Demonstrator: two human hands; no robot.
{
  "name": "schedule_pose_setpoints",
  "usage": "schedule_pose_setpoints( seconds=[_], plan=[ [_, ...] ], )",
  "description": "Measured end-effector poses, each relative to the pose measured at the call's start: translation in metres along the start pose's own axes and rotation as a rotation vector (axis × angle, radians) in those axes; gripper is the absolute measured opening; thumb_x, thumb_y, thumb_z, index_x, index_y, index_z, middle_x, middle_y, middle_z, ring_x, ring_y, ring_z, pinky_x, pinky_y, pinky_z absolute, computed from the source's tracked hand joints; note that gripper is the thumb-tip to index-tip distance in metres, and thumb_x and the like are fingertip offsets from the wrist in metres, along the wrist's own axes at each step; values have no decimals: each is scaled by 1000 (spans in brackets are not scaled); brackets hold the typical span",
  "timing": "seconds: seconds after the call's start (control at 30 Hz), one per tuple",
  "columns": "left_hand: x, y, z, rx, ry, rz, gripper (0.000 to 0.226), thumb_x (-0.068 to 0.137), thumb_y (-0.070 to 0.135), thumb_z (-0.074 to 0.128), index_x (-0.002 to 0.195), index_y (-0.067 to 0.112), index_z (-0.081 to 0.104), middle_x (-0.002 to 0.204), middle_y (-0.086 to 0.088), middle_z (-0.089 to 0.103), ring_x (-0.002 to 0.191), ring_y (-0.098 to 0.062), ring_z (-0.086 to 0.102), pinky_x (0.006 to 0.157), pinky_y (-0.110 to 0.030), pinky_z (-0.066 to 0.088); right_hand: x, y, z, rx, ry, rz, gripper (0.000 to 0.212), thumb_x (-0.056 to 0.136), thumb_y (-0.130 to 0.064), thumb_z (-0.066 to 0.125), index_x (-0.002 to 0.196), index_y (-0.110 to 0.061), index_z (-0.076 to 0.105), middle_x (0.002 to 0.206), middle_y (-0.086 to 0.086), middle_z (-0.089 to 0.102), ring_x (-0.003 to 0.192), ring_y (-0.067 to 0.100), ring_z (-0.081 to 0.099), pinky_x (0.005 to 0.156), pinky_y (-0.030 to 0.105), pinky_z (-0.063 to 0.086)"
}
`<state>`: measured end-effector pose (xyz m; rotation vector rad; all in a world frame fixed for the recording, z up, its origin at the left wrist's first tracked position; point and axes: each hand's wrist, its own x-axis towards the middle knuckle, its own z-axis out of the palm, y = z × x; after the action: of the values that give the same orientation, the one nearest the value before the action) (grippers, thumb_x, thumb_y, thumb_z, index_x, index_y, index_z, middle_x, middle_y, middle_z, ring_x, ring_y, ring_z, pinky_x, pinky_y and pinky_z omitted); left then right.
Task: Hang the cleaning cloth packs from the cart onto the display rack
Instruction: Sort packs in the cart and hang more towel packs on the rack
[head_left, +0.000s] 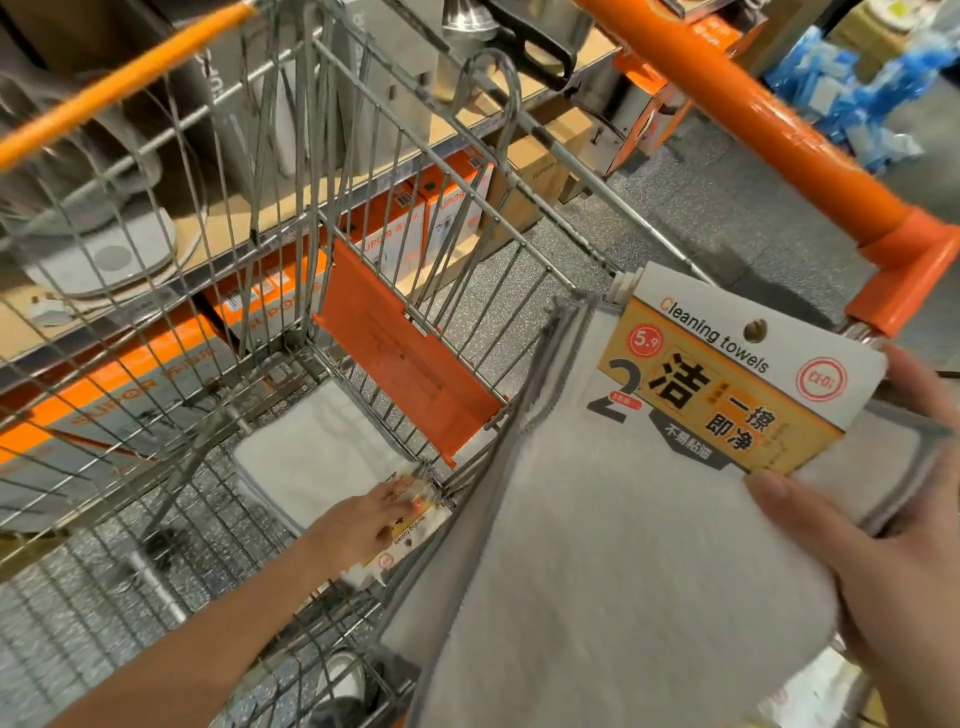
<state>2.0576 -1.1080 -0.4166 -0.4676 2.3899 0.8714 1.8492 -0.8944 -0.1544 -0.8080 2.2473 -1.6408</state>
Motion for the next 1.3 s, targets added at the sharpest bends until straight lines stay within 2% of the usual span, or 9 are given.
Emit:
schedule_pose_setpoints(
  seconds=[0.17, 0.27, 0.4, 0.63, 0.73, 0.87, 1.0, 1.2, 1.3],
  plan=[
    [-1, -1, -6, -45, 48, -79, 48, 98, 2, 40, 143, 17, 39, 148, -11, 38, 106, -26, 62, 89, -29, 50, 0, 6, -3, 27, -31, 10, 93, 58, -5, 77, 134, -43, 39, 125, -15, 59, 110, 10, 61, 78, 40, 55],
    [-15, 0, -20, -136, 177, -119, 35, 94, -4, 43, 122, 13, 52, 104, -10, 59, 68, -19, 53, 58, -16, 45, -1, 8, -4, 16, -44, 18, 93, 58, -9, 79, 134, -44, 38, 128, -15, 57, 113, 12, 59, 81, 41, 54],
    [-35, 1, -58, -240, 376, -157, 30, 91, -6, 44, 109, 13, 58, 70, 6, 44, 53, -8, 38, 44, -13, 29, -3, 0, 1, -14, 11, 53, 93, 58, -10, 75, 132, -51, 36, 133, -12, 50, 116, 11, 56, 89, 41, 49],
    [-94, 28, -134, -368, 623, -227, 28, 93, 1, 50, 114, 15, 62, 70, -3, 56, 50, -5, 40, 45, -16, 30, -11, -26, 19, -134, 54, -27, 100, 65, -3, 80, 120, -62, 21, 121, -41, 30, 105, -14, 42, 86, -6, 29],
    [-126, 45, -157, -450, 661, -211, 35, 90, 1, 54, 118, 21, 62, 100, -5, 66, 51, -10, 46, 46, -10, 34, -11, -34, 27, -141, 30, -16, 93, 72, 13, 70, 126, -46, 21, 118, -46, 34, 107, -17, 46, 88, -1, 32],
    [-172, 75, -194, -431, 738, -152, 37, 88, 4, 57, 110, 33, 61, 105, 10, 59, 53, -23, 53, 45, -13, 40, -7, -54, 41, -11, 19, 64, 93, 70, 16, 69, 125, -40, 20, 124, 2, 44, 101, 7, 53, 84, 4, 40],
    [-220, 106, -244, -393, 816, -166, 39, 87, 9, 60, 102, 45, 60, 98, 11, 49, 58, -18, 59, 41, -16, 44, -6, -81, 46, -8, 45, 23, 91, 69, 12, 72, 120, -47, 25, 135, 13, 38, 116, 26, 50, 101, 40, 43],
    [-270, 155, -285, -582, 854, -44, 36, 83, 9, 55, 91, 42, 65, 75, 16, 53, 49, -9, 53, 47, -22, 45, -6, -137, 56, 31, 44, -136, 70, 77, -1, 72, 115, -52, 41, 114, -15, 55, 94, -7, 60, 74, 8, 47],
    [-282, 184, -289, -698, 815, 51, 35, 86, 3, 54, 109, 29, 62, 90, 4, 62, 63, -17, 60, 58, -29, 50, -19, -173, 72, -171, 102, -237, 33, 88, -6, 62, 94, -38, 54, 104, -2, 65, 82, 6, 65, 66, 22, 52]
  ],
)
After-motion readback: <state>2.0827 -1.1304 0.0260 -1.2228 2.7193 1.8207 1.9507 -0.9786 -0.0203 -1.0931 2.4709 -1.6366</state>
